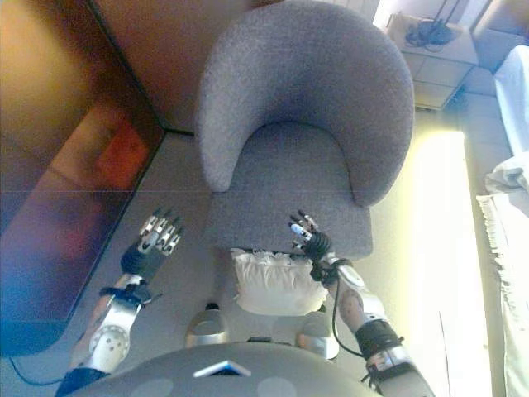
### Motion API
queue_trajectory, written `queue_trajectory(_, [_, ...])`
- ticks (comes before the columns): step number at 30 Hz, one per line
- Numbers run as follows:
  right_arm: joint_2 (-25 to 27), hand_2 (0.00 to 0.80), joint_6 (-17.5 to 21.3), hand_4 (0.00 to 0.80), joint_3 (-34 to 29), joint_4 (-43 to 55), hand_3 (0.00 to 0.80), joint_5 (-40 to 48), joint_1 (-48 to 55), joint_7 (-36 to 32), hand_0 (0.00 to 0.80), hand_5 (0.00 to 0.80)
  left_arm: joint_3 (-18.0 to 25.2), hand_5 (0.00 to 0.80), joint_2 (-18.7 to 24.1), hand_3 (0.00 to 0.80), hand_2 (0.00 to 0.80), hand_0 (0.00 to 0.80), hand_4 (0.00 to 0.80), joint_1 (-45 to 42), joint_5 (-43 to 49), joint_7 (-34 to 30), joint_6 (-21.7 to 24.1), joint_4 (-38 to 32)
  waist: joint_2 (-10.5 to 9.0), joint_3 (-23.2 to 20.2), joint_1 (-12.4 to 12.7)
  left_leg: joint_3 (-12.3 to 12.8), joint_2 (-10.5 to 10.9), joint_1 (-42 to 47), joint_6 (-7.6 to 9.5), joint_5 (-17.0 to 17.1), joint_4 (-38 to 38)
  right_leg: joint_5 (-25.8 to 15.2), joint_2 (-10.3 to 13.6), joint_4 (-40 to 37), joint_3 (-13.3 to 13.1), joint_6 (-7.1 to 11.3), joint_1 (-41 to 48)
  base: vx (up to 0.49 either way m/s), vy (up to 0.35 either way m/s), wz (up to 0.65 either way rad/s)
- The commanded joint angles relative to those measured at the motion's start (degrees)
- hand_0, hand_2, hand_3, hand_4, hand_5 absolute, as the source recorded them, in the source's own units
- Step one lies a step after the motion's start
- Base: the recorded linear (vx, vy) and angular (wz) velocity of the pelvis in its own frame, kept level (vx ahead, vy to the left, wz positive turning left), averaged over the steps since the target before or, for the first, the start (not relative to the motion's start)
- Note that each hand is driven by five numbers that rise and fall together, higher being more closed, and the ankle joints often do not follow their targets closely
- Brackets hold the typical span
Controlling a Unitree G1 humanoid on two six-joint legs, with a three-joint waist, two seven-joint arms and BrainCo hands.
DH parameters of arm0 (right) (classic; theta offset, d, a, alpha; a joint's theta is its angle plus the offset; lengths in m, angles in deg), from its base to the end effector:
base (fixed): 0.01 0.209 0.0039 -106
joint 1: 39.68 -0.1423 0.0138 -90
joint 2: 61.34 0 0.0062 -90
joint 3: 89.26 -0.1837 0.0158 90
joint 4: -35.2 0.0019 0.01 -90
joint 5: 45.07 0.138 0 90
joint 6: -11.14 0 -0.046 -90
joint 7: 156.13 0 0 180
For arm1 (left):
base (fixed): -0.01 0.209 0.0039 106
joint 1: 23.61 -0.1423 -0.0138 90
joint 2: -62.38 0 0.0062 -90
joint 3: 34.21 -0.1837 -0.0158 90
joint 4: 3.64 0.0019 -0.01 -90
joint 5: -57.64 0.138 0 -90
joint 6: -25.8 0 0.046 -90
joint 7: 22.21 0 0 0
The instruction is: Pick up the cushion and take it to the sofa
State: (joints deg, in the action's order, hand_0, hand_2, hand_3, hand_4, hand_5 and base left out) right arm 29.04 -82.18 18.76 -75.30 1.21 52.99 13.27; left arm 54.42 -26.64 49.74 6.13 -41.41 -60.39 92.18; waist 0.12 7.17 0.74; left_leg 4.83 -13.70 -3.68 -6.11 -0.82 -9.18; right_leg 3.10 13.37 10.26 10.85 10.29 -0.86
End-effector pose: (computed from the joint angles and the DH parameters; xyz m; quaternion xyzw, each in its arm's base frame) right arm 0.1659 -0.1672 -0.0356 0.2498 0.2551 0.1218 0.9261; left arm 0.1294 0.2206 -0.0101 -0.3076 0.0879 -0.0512 0.9461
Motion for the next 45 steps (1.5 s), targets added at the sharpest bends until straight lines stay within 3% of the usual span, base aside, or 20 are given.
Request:
queue_trajectory(1, [-3.8,0.000,4.9,0.000,-1.4,2.6,0.000,1.0,-2.1,0.1,0.000,0.000,-1.3,0.000,2.3,0.000,0.000,0.000,0.000,3.5,0.3,-1.9,0.8,-2.4,-0.87,-1.7,0.3,0.0,-0.9,0.9,-2.84,1.2,0.2,-5.8,3.9,-0.9,-0.7,0.98,-3.2,0.060,0.134,0.51])
queue_trajectory(5, [-4.6,0.000,7.0,0.000,-1.8,5.1,0.000,0.2,-0.7,0.0,0.000,0.000,-2.9,0.000,2.7,0.000,0.000,0.000,0.000,4.1,4.8,0.3,3.2,-1.1,-0.20,-2.3,-0.9,2.2,-0.2,3.2,-2.99,0.8,3.0,-7.9,6.4,-2.4,0.2,2.22,-2.6,0.042,0.073,0.12])
queue_trajectory(8, [-4.5,0.000,7.3,0.000,-1.6,5.5,0.000,-1.4,-0.4,0.7,0.000,0.000,-3.1,0.000,3.3,0.000,0.000,0.000,0.000,5.1,4.6,3.4,2.5,-0.6,0.03,-2.4,-1.5,3.3,0.5,5.2,-2.51,0.6,5.4,-9.4,7.3,-3.8,0.2,3.37,-2.8,0.020,0.036,0.01])
queue_trajectory(16, [-3.3,0.000,9.2,0.000,-2.9,7.4,0.000,-3.9,-0.1,0.4,0.000,0.000,-5.5,0.000,2.9,0.000,0.000,0.000,0.000,6.1,4.8,1.9,2.8,-0.5,-0.82,-2.6,-1.7,5.1,1.2,6.1,-2.03,1.7,9.5,-11.4,6.5,-8.0,2.6,4.10,-2.3,-0.029,-0.034,-0.13])
queue_trajectory(19, [-5.9,0.000,0.9,0.000,-5.9,6.8,0.000,19.8,-0.3,-11.9,0.000,0.000,-4.7,0.000,-0.7,0.000,0.000,0.000,0.000,7.0,-15.5,-13.9,-10.6,1.2,-0.71,-2.3,-1.8,6.4,0.8,6.4,-2.05,2.5,10.7,-10.9,5.8,-8.2,3.4,4.01,-2.2,-0.022,-0.004,-0.05])
queue_trajectory(20, [-7.3,0.000,-1.3,0.000,-6.8,5.8,0.000,23.8,-0.4,-15.6,0.000,0.000,-4.7,0.000,-2.1,0.000,0.000,0.000,0.000,7.1,-19.2,-17.2,-13.6,2.3,-0.63,-2.3,-1.8,6.7,0.5,6.7,-2.05,2.6,11.0,-10.8,5.7,-8.4,3.6,3.99,-2.0,0.000,0.000,0.00])
queue_trajectory(24, [-12.0,0.000,-10.9,0.000,-8.0,6.4,0.000,44.7,-1.5,-23.8,0.000,0.000,-6.2,0.000,-6.3,0.000,0.000,0.000,0.000,6.9,-26.6,-24.7,-17.8,6.5,0.11,-2.9,-2.1,7.9,-0.2,7.8,-2.12,2.4,10.9,-10.2,5.4,-8.7,3.5,4.24,-1.1,0.069,-0.010,-0.08])
queue_trajectory(27, [-13.8,0.000,-13.1,0.000,-10.0,7.5,0.000,46.3,-1.2,-21.4,0.000,0.000,-6.6,0.000,-7.4,0.000,0.000,0.000,0.000,6.0,-26.1,-23.9,-16.5,7.1,0.92,-3.9,-2.5,8.7,-0.6,8.6,-2.25,2.4,11.2,-10.1,5.2,-9.5,3.5,4.46,-0.2,0.108,0.029,-0.06])
queue_trajectory(32, [-14.3,0.000,-15.8,0.000,-10.9,8.2,0.000,41.3,1.3,-20.9,0.000,0.000,-5.0,0.000,-7.4,0.000,0.000,0.000,0.000,4.9,-24.8,-22.2,-17.1,5.4,1.24,-5.1,-2.9,9.0,-0.4,9.4,-2.22,2.1,11.4,-9.7,4.5,-10.1,3.0,4.20,0.5,0.075,0.004,-0.03])
queue_trajectory(41, [-13.2,0.000,-16.1,0.000,-9.9,7.8,0.000,41.8,2.0,-22.7,0.000,0.000,-5.4,0.000,-6.3,0.000,0.000,0.000,0.000,3.2,-24.3,-22.3,-16.1,4.3,1.35,-5.0,-2.8,8.7,-0.3,9.4,-2.16,2.4,11.8,-9.4,3.4,-10.7,2.6,3.55,0.8,0.025,-0.007,-0.05])
queue_trajectory(45, [-12.9,0.000,-15.4,0.000,-9.4,8.0,0.000,41.7,1.7,-22.7,0.000,0.000,-5.6,0.000,-6.0,0.000,0.000,0.000,0.000,2.9,-23.1,-26.0,-19.3,4.3,1.47,-4.8,-2.6,8.7,-0.3,9.2,-2.22,2.5,11.8,-9.4,3.3,-10.9,2.6,3.48,0.8,0.000,0.000,0.00])
